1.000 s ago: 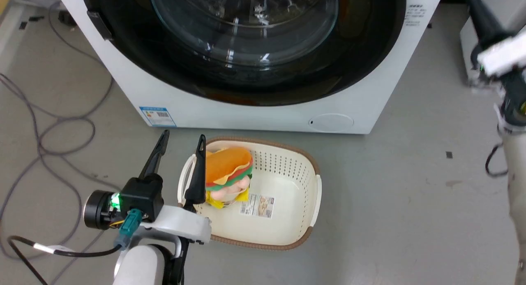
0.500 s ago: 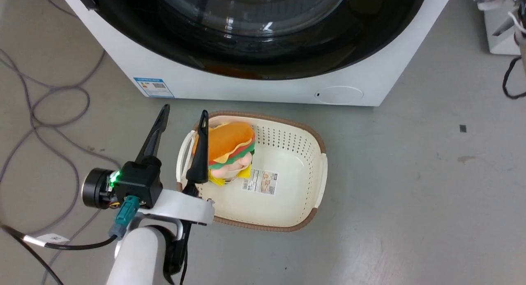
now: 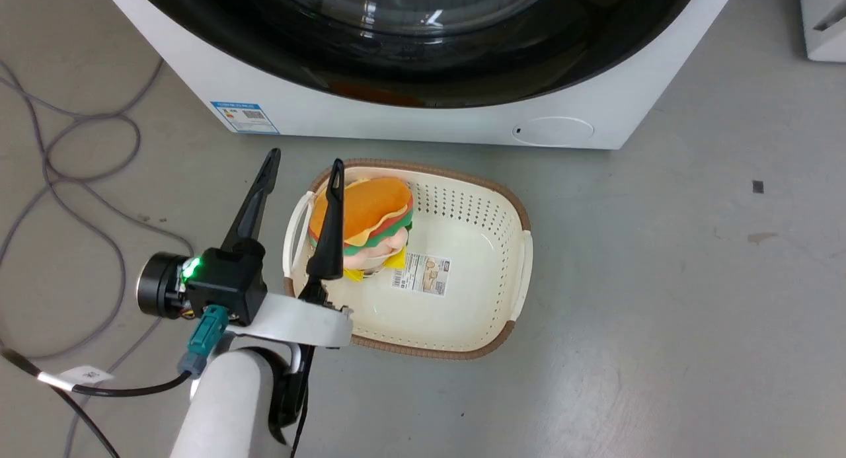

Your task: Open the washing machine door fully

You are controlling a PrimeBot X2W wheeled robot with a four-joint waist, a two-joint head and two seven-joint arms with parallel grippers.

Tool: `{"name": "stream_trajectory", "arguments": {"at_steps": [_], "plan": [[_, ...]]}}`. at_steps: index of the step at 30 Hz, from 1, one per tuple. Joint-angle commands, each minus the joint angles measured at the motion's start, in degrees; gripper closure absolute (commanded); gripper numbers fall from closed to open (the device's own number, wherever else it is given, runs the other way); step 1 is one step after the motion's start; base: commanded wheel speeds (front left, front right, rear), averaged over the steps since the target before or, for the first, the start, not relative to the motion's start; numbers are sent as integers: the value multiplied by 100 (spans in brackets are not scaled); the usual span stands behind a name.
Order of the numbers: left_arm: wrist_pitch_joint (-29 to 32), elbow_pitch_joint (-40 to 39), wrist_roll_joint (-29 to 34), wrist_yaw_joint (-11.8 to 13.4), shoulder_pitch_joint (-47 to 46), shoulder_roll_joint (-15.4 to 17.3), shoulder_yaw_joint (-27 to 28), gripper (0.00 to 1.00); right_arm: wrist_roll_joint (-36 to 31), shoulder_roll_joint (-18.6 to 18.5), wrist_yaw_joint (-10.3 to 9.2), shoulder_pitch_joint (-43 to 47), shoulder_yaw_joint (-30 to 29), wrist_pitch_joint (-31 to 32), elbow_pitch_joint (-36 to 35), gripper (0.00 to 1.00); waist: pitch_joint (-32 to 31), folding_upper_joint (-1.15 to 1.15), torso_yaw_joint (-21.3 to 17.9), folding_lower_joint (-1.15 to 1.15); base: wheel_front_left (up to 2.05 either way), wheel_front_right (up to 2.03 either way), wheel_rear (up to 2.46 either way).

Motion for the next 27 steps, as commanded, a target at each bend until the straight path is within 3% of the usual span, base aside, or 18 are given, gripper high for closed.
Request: {"name": "stream_trajectory", "arguments": {"at_steps": [1,17,27], "plan": [[-75,11,-46,-12,-149,3,-23,0,128,-9,5,-290,147,127,197,100,41,0,-6,-1,0,0,0],[-266,147,-85,-23,-315,3,-112,0,806,22,6,-952,965,1565,788,100,112,0,26,-1,0,0,0],[-275,221,-44,-25,-213,3,-85,0,833,15,6,-476,1114,1952,437,100,-80,0,-34,-1,0,0,0]]}}
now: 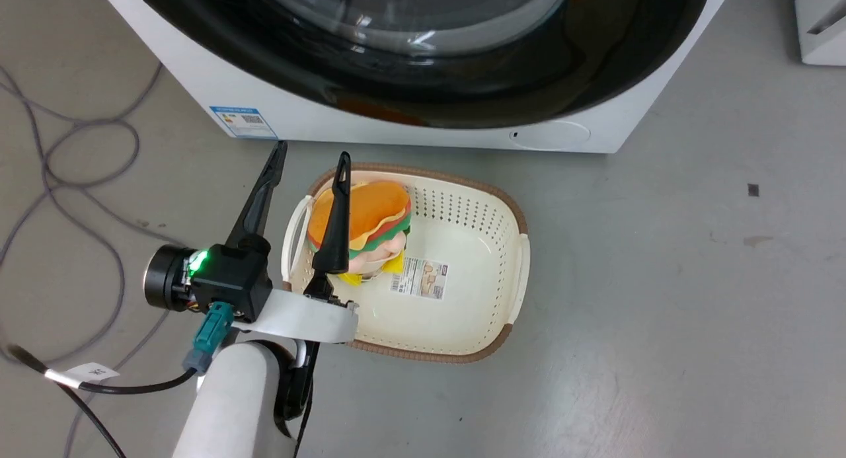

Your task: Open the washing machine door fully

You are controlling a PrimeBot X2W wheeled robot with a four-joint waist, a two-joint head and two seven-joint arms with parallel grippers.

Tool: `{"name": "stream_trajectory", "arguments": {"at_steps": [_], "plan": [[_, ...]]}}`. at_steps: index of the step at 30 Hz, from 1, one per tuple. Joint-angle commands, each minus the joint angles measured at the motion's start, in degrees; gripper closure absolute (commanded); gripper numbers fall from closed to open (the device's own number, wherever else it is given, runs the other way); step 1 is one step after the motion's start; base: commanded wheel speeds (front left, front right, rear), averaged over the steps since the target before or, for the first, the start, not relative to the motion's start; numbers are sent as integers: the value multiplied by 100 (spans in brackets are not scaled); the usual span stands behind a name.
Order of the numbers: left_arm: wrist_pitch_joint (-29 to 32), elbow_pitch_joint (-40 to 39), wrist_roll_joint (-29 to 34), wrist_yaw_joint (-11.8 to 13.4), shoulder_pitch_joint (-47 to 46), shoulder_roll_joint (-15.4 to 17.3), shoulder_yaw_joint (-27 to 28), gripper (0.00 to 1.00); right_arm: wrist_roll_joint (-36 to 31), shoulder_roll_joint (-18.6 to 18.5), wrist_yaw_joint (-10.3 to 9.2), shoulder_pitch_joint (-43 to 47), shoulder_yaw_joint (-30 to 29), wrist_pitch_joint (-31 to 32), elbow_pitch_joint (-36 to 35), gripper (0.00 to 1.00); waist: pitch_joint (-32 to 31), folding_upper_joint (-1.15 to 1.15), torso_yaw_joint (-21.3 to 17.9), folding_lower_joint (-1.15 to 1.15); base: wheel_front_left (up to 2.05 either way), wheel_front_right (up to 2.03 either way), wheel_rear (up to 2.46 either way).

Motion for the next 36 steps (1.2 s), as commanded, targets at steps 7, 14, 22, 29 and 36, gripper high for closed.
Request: {"name": "stream_trajectory", "arguments": {"at_steps": [7,14,22,29,36], "plan": [[-32,75,22,-30,55,3,-2,0,64,87,8,552,45,223,-257,100,-212,0,-45,0,0,0,0],[-32,125,49,-31,167,3,-2,0,130,25,8,937,-6,440,-503,100,-419,0,-81,0,0,0,0],[-32,190,102,-50,305,3,34,0,228,-39,8,1394,-124,666,-838,100,-630,0,-143,0,0,0,0],[-32,270,107,-56,419,3,24,0,321,-77,8,1831,-246,914,-1161,100,-849,0,-179,0,0,0,0],[-32,361,121,-46,560,3,18,0,414,-108,8,2234,-422,1171,-1467,100,-1093,0,-212,0,0,0,0]]}}
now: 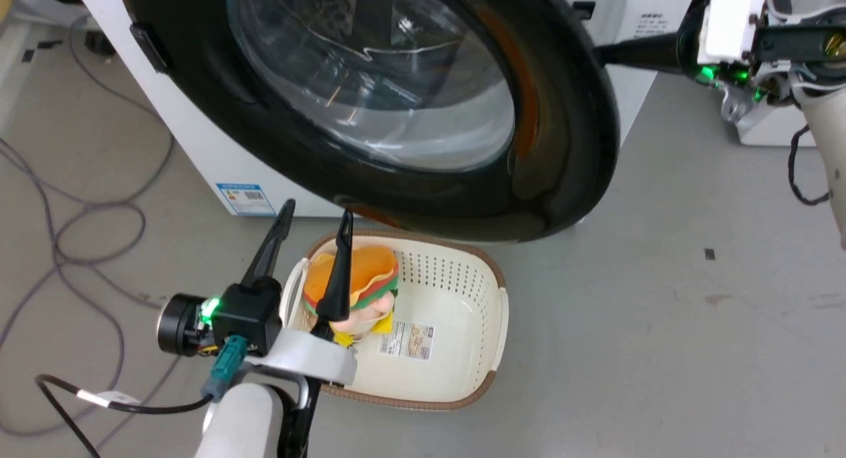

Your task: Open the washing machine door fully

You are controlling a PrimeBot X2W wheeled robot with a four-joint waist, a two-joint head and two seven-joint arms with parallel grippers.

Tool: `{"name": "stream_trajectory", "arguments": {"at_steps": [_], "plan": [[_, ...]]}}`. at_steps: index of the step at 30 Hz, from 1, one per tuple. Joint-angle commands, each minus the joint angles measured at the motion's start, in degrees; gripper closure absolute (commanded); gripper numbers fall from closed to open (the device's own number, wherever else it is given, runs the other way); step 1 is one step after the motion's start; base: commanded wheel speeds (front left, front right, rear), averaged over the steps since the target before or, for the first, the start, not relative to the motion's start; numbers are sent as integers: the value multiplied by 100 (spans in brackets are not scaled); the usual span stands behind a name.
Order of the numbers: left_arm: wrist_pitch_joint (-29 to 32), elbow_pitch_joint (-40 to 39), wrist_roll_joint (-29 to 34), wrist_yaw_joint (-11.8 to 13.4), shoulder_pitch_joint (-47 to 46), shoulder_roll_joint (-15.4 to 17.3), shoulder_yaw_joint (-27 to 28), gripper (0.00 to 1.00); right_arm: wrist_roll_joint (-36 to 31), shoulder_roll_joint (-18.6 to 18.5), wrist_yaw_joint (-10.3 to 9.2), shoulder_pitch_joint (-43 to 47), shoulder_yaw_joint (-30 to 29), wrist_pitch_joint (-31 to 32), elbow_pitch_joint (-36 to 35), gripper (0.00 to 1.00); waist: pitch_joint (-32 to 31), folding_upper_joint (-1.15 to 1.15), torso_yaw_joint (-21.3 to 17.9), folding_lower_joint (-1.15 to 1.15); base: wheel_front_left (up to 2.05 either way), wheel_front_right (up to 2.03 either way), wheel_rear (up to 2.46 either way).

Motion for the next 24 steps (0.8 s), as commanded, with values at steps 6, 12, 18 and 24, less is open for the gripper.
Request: {"name": "stream_trajectory", "arguments": {"at_steps": [6,12,18,24], "plan": [[-30,84,49,-5,220,4,33,0,139,69,6,560,-132,305,-399,100,-240,0,-48,0,0,0,0],[-30,139,79,-31,360,7,40,0,202,180,6,1075,-214,587,-883,100,-412,0,-46,0,0,0,0],[-30,169,107,-45,508,34,59,0,180,331,6,1633,-235,886,-1527,100,-563,0,-11,0,0,0,0],[-30,189,129,-46,622,57,76,0,203,564,6,2188,-341,1200,-2281,100,-637,0,38,0,0,0,0]]}}
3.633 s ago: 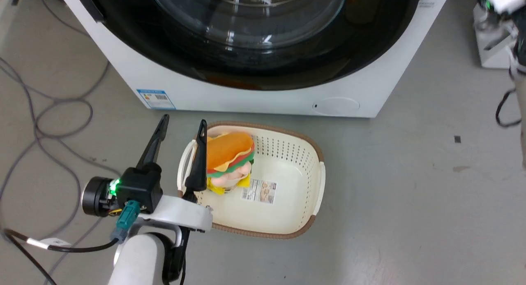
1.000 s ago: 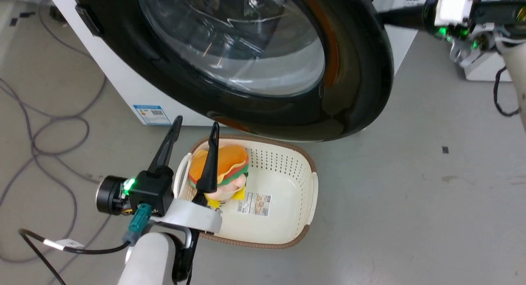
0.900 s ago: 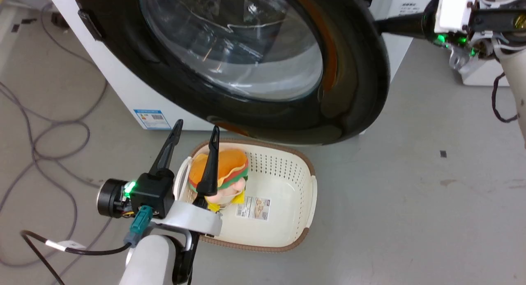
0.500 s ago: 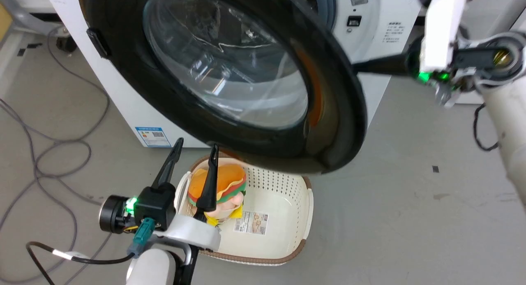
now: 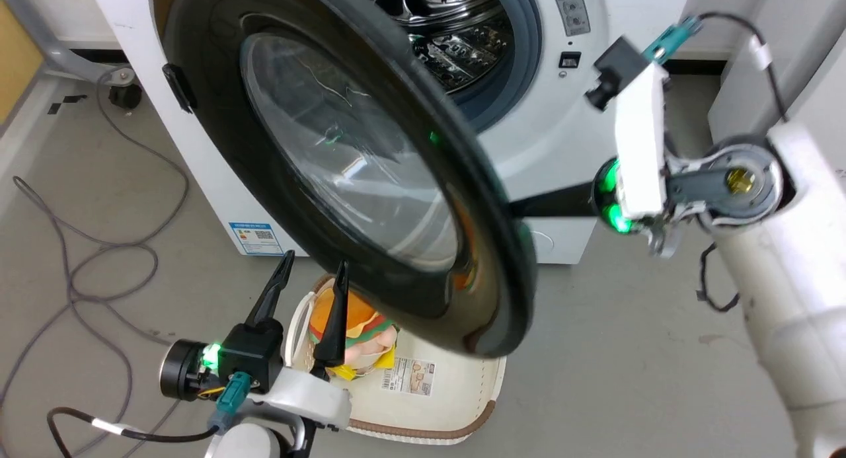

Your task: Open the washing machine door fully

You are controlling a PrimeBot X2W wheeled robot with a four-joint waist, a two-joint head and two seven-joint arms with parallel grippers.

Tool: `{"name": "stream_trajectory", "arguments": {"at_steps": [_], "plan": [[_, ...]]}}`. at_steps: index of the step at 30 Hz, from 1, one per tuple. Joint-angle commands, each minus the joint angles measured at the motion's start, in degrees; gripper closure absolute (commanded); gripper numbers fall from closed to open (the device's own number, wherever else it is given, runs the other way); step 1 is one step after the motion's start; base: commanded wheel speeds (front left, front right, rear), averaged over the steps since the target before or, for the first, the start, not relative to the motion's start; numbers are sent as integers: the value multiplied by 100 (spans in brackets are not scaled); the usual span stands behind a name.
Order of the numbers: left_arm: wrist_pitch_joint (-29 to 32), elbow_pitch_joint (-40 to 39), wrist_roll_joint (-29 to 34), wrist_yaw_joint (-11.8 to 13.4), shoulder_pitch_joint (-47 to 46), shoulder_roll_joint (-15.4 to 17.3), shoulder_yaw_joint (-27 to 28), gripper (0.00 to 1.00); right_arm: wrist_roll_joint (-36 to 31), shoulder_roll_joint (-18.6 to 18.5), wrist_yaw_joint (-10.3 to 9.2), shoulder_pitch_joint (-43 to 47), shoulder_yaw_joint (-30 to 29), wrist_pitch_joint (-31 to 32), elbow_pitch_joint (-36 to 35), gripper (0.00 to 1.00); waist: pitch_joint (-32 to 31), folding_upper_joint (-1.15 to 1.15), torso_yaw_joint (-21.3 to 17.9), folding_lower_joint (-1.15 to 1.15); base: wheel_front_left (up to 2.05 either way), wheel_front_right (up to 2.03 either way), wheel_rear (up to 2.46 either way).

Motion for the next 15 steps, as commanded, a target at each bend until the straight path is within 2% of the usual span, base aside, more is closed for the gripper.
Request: {"name": "stream_trajectory", "arguments": {"at_steps": [1,15], "plan": [[-30,22,54,-12,94,40,21,0,1,186,5,251,-1,70,-189,100,-30,0,19,1,0,0,0],[-30,156,73,-1,299,110,46,0,-210,847,5,1250,-274,716,-1420,100,-110,0,119,1,0,0,0]]}}
